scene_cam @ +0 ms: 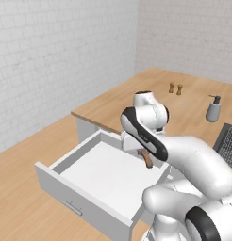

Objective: Pick up the knife from the drawer and place it on the cutting board. Then place the meat from the plate to the cutting board.

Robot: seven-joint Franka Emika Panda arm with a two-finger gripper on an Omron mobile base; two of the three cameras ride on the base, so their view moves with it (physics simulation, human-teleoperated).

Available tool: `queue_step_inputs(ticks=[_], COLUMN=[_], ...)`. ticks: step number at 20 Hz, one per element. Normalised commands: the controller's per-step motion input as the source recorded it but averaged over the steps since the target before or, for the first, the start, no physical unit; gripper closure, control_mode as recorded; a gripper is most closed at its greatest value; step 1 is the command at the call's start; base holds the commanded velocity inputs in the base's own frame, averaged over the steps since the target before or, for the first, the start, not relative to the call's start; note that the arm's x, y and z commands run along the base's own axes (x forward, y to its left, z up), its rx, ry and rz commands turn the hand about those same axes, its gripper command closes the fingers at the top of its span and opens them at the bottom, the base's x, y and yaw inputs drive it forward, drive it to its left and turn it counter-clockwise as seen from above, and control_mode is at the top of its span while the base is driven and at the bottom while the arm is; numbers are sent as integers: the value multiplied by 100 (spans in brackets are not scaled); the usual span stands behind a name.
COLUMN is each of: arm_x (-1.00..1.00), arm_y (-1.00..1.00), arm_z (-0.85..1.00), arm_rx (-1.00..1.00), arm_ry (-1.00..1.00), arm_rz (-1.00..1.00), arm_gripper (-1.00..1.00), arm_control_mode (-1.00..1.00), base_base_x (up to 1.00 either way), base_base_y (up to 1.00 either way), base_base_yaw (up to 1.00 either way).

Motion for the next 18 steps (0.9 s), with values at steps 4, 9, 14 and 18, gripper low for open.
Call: queue_step_inputs(ticks=[4,9,14,18], arm_x=[-8,-20,-35,-19], arm_y=[-85,-60,-25,-1], arm_z=[52,31,20,2], arm_rx=[1,2,0,0], arm_ry=[0,0,-4,-4], arm_rz=[-2,-4,-1,0], arm_gripper=[100,100,100,100], arm_control_mode=[-100,-100,-100,100], base_base_x=[0,0,0,-73], base_base_y=[0,0,0,-9], base_base_yaw=[0,0,0,0])
